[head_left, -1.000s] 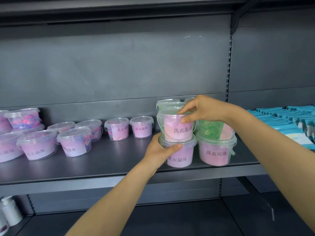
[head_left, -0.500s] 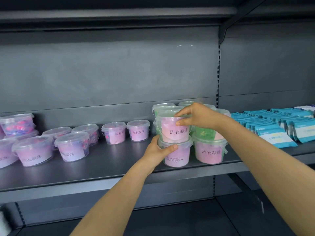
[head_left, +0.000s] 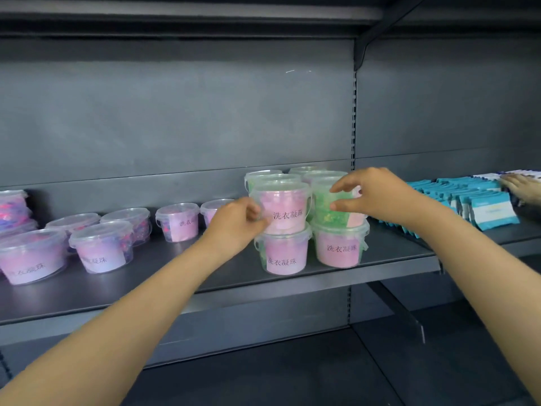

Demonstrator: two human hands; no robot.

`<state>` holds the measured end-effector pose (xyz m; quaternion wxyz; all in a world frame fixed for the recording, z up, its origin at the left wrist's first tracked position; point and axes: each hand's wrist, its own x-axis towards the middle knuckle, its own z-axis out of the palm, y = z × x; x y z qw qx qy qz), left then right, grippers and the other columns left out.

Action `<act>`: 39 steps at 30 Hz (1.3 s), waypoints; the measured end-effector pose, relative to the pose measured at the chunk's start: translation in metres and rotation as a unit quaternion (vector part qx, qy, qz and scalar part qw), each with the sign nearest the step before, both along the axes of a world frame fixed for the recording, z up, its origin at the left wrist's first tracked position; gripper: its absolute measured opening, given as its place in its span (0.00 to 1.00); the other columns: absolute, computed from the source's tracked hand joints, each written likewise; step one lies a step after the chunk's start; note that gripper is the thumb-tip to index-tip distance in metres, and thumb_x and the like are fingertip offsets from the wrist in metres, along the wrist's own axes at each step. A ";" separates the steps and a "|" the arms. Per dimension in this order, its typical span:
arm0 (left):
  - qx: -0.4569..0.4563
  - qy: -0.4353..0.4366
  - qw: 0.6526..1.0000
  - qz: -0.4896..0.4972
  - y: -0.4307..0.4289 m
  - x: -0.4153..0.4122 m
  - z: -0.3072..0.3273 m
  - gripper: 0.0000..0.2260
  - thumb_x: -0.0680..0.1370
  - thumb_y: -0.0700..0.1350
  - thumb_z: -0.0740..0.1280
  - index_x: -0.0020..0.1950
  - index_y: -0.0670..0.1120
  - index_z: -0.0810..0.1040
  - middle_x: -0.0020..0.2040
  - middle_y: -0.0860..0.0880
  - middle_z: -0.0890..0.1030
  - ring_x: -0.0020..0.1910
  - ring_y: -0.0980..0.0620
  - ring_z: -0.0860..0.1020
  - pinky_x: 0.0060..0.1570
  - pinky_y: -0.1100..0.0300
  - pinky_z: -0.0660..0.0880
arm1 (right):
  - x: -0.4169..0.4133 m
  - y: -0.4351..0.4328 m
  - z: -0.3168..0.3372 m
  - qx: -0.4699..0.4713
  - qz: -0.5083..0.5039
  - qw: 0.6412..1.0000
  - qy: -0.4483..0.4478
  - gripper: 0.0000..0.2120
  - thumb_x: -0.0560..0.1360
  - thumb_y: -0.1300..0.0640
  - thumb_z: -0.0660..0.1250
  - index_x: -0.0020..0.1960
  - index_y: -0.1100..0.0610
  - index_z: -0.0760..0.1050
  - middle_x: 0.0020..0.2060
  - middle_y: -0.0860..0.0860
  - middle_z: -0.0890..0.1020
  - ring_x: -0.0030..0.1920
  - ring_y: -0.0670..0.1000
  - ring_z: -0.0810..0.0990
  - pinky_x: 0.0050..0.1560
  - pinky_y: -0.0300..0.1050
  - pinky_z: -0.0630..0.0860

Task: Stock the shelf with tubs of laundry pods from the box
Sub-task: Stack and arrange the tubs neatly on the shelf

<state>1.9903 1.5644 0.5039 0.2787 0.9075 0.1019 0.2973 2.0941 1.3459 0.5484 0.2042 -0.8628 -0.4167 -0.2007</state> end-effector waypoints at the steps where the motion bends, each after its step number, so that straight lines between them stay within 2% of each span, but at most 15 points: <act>1: 0.025 -0.008 1.000 -0.004 -0.004 -0.003 0.008 0.11 0.74 0.46 0.69 0.53 0.42 0.77 0.47 0.51 0.78 0.45 0.54 0.75 0.44 0.69 0.66 | 0.004 -0.007 -0.005 0.006 -0.009 1.000 -0.002 0.19 0.71 0.48 0.71 0.59 0.53 0.78 0.58 0.48 0.80 0.54 0.46 0.76 0.55 0.38 0.69; 5: 0.101 -0.029 0.994 -0.022 -0.030 0.004 0.036 0.07 0.75 0.45 0.68 0.51 0.43 0.77 0.44 0.52 0.78 0.42 0.55 0.75 0.44 0.69 0.68 | 0.029 -0.029 -0.036 0.056 -0.030 0.998 -0.026 0.18 0.71 0.47 0.71 0.57 0.55 0.80 0.58 0.50 0.81 0.59 0.52 0.76 0.60 0.46 0.71; 10: 0.183 -0.067 0.980 -0.049 -0.065 0.045 0.056 0.06 0.76 0.43 0.67 0.50 0.42 0.78 0.47 0.49 0.80 0.44 0.55 0.76 0.49 0.66 0.70 | 0.058 -0.036 -0.084 0.179 -0.044 0.983 -0.021 0.19 0.70 0.54 0.73 0.58 0.59 0.79 0.55 0.54 0.80 0.57 0.56 0.76 0.54 0.40 0.68; 12: 0.203 -0.065 0.976 -0.053 -0.074 0.067 0.056 0.09 0.76 0.45 0.67 0.53 0.42 0.77 0.50 0.48 0.79 0.48 0.53 0.77 0.52 0.64 0.71 | 0.068 -0.031 -0.100 0.229 -0.034 0.973 0.018 0.24 0.69 0.55 0.74 0.63 0.59 0.75 0.57 0.55 0.77 0.56 0.56 0.77 0.54 0.43 0.71; 14: 0.218 -0.043 0.974 -0.050 -0.081 0.089 0.056 0.16 0.76 0.48 0.66 0.60 0.41 0.75 0.56 0.46 0.77 0.54 0.50 0.77 0.57 0.60 0.71 | 0.077 -0.025 -0.114 0.240 -0.007 0.967 0.084 0.32 0.69 0.53 0.74 0.70 0.57 0.67 0.62 0.54 0.72 0.60 0.53 0.74 0.59 0.47 0.72; 16: 0.222 -0.011 0.974 -0.043 -0.088 0.106 0.058 0.21 0.76 0.52 0.65 0.64 0.42 0.72 0.61 0.45 0.75 0.59 0.48 0.75 0.62 0.57 0.69 | 0.089 -0.018 -0.123 0.246 0.022 0.955 0.166 0.41 0.68 0.50 0.74 0.74 0.56 0.59 0.67 0.52 0.67 0.65 0.51 0.70 0.65 0.49 0.70; 18: 0.214 0.031 0.976 -0.035 -0.093 0.120 0.060 0.26 0.76 0.57 0.64 0.68 0.43 0.70 0.66 0.45 0.71 0.65 0.48 0.71 0.65 0.59 0.67 | 0.098 -0.010 -0.126 0.267 0.047 0.931 0.243 0.47 0.65 0.48 0.76 0.76 0.55 0.54 0.70 0.52 0.64 0.68 0.51 0.67 0.68 0.51 0.67; 21: 0.210 0.120 0.970 -0.026 -0.100 0.133 0.055 0.32 0.74 0.63 0.62 0.71 0.45 0.66 0.71 0.45 0.67 0.70 0.47 0.66 0.66 0.59 0.63 | 0.101 0.004 -0.130 0.293 0.083 0.913 0.272 0.46 0.61 0.47 0.79 0.72 0.51 0.60 0.65 0.50 0.68 0.65 0.47 0.67 0.61 0.43 0.67; 24: 0.247 0.166 0.955 -0.012 -0.103 0.138 0.047 0.31 0.75 0.64 0.60 0.69 0.45 0.69 0.69 0.43 0.70 0.68 0.44 0.67 0.65 0.56 0.65 | 0.097 0.015 -0.136 0.335 0.100 0.895 0.277 0.44 0.58 0.51 0.81 0.69 0.50 0.63 0.59 0.47 0.68 0.57 0.42 0.66 0.57 0.39 0.65; 27: 0.270 0.193 0.943 -0.020 -0.104 0.136 0.051 0.30 0.75 0.61 0.62 0.71 0.44 0.67 0.69 0.43 0.69 0.67 0.45 0.68 0.66 0.55 0.66 | 0.102 0.016 -0.135 0.331 0.080 0.903 0.262 0.42 0.56 0.49 0.81 0.65 0.52 0.67 0.58 0.48 0.69 0.58 0.46 0.70 0.56 0.41 0.70; 31: 0.285 0.224 0.931 -0.035 -0.104 0.136 0.060 0.29 0.76 0.58 0.63 0.72 0.43 0.65 0.71 0.45 0.67 0.70 0.48 0.66 0.68 0.57 0.63 | 0.111 0.012 -0.135 0.319 0.098 0.899 0.283 0.42 0.50 0.44 0.81 0.61 0.50 0.70 0.58 0.49 0.74 0.58 0.48 0.74 0.57 0.47 0.75; 33: 0.258 0.239 0.935 -0.051 -0.099 0.136 0.062 0.30 0.76 0.57 0.65 0.74 0.47 0.63 0.74 0.49 0.64 0.73 0.51 0.62 0.71 0.59 0.60 | 0.115 0.009 -0.133 0.332 0.121 0.878 0.323 0.38 0.51 0.48 0.82 0.58 0.48 0.70 0.57 0.47 0.76 0.57 0.47 0.77 0.54 0.44 0.77; 35: 0.206 0.260 0.941 -0.073 -0.095 0.134 0.067 0.31 0.74 0.56 0.68 0.75 0.52 0.61 0.75 0.53 0.62 0.74 0.54 0.60 0.71 0.62 0.57 | 0.118 0.003 -0.129 0.336 0.163 0.847 0.377 0.33 0.57 0.58 0.82 0.55 0.45 0.69 0.53 0.44 0.78 0.53 0.42 0.78 0.47 0.35 0.77; 37: 0.188 0.290 0.934 -0.086 -0.094 0.131 0.074 0.31 0.74 0.53 0.69 0.74 0.56 0.61 0.75 0.55 0.61 0.74 0.55 0.59 0.68 0.63 0.56 | 0.124 -0.006 -0.126 0.317 0.202 0.824 0.425 0.37 0.57 0.58 0.82 0.60 0.47 0.68 0.53 0.42 0.79 0.52 0.40 0.78 0.44 0.33 0.76; 39: 0.196 0.308 0.926 -0.092 -0.096 0.129 0.081 0.31 0.74 0.50 0.70 0.74 0.56 0.61 0.75 0.55 0.60 0.75 0.55 0.58 0.69 0.63 0.56 | 0.131 -0.014 -0.123 0.281 0.225 0.815 0.455 0.44 0.52 0.52 0.81 0.65 0.47 0.67 0.56 0.43 0.79 0.55 0.41 0.78 0.48 0.36 0.75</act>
